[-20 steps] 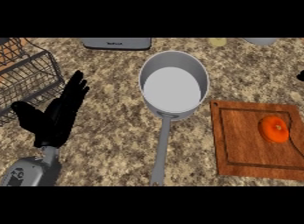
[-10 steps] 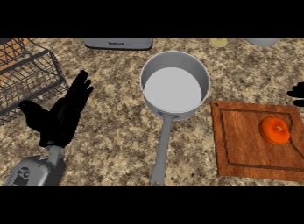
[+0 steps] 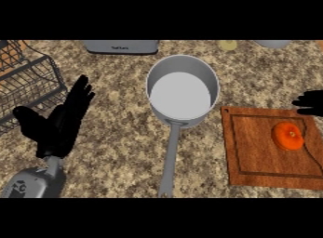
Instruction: Pick the squash from the cutting board and place it in the pot
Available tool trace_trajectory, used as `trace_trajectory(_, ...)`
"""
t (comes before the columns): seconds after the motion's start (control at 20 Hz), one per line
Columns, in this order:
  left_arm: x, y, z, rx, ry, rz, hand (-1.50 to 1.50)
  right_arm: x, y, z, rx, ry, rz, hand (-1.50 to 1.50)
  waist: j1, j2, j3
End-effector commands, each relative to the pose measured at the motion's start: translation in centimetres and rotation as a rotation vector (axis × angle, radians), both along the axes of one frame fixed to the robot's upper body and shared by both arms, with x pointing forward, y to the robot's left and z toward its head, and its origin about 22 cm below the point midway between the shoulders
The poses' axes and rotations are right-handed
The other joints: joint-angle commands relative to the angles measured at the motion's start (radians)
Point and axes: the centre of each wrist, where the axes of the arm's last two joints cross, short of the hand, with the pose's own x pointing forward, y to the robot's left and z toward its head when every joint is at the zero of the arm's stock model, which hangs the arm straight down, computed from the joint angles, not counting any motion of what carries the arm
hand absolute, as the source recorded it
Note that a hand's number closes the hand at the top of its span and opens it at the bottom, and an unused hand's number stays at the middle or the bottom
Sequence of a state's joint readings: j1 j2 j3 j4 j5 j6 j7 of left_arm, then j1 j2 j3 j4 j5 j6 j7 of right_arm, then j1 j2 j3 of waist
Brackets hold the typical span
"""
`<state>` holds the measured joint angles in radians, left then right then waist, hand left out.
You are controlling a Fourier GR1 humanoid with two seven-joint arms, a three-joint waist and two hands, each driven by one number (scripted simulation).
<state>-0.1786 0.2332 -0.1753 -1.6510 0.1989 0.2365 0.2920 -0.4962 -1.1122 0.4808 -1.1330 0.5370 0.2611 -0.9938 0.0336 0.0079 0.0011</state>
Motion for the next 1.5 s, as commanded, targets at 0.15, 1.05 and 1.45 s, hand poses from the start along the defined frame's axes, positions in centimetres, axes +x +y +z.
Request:
trace_trajectory(0.15, 0.3, 0.9, -0.3, 0.004, 0.013, 0.01, 0.0, 1.1, 0.0, -1.5, 0.11, 0.123, 0.111, -1.5, -0.016, -0.003, -0.001)
trace_trajectory(1.05, 0.0, 0.6, -0.6, 0.016, 0.021, 0.024, 0.0, 2.1, 5.0, -6.3, -0.016, 0.086, 0.043, -1.5, -0.032, -0.008, -0.002)
trace_trajectory(1.45, -0.3, 0.2, 0.7, -0.013, 0.021, 0.018, 0.0, 3.2, 5.7, -6.5, -0.111, 0.032, 0.033, -1.5, -0.028, -0.008, -0.001)
